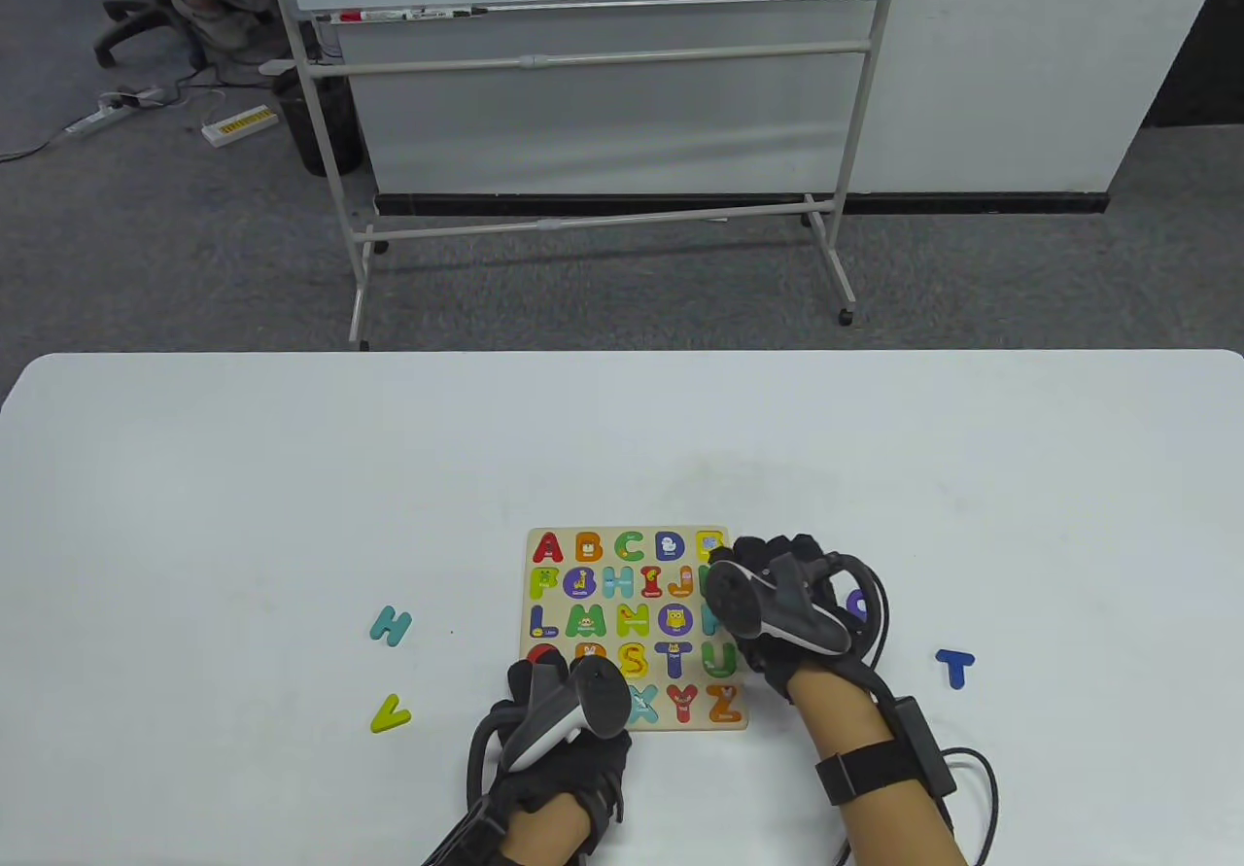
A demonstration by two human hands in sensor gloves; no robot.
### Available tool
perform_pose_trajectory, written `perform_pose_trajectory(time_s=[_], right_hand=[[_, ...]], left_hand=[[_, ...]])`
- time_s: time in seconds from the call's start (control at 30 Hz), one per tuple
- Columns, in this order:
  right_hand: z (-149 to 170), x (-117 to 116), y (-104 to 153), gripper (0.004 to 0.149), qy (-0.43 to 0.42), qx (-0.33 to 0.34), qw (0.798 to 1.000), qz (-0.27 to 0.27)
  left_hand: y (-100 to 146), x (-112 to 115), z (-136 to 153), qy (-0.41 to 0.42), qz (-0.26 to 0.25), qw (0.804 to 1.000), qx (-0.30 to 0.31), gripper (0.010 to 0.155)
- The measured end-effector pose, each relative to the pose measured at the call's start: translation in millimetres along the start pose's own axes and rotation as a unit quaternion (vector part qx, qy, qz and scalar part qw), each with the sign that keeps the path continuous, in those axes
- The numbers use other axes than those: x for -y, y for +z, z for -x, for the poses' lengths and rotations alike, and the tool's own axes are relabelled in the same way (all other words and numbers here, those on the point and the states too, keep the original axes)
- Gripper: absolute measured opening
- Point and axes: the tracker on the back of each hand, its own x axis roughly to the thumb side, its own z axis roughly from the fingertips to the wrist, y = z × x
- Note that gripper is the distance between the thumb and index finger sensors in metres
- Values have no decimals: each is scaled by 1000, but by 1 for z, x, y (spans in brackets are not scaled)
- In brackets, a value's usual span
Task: Hold alphabet puzzle board and insert letter blocks into matching slots
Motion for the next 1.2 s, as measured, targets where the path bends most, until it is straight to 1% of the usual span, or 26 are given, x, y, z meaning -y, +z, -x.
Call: perform_pose_trajectory(time_s=[0.1, 0.13, 0.2, 0.23, 0.3, 0.37, 0.43, 0.47, 0.57, 0.7, 0.83, 1.0, 1.2], right_hand=[[35, 14, 6, 65, -23, -52, 998, 3], [52, 17, 9, 67, -39, -72, 997, -7], [72, 17, 14, 69, -59, -98, 993, -28], [86, 16, 19, 69, -72, -118, 990, -40], [107, 13, 28, 67, -87, -146, 984, -48], [127, 7, 41, 67, -86, -184, 977, -60], [136, 1, 49, 67, -73, -207, 973, -76], [142, -4, 54, 67, -61, -218, 969, -95], [148, -15, 65, 67, -23, -242, 960, -140], [149, -22, 73, 69, 29, -255, 951, -171], [150, -26, 80, 69, 42, -262, 943, -198], [150, -33, 86, 64, 61, -264, 940, -209], [145, -35, 86, 61, 55, -262, 946, -180]], left_hand=[[0, 0, 0, 0, 1, 1000, 0, 80], [0, 0, 0, 0, 2, 1000, 0, 80], [0, 0, 0, 2, 5, 1000, 0, 80], [0, 0, 0, 1, 5, 1000, -1, 80], [0, 0, 0, 1, 4, 1000, 0, 80], [0, 0, 0, 2, 4, 1000, 0, 80], [0, 0, 0, 1, 4, 1000, 0, 80], [0, 0, 0, 1, 4, 1000, 0, 80], [0, 0, 0, 1, 4, 1000, 0, 80], [0, 0, 0, 2, 3, 1000, 0, 80], [0, 0, 0, 1, 3, 1000, 0, 80], [-1, 0, 0, 0, 3, 1000, -1, 80], [0, 0, 0, 1, 3, 1000, -1, 80]])
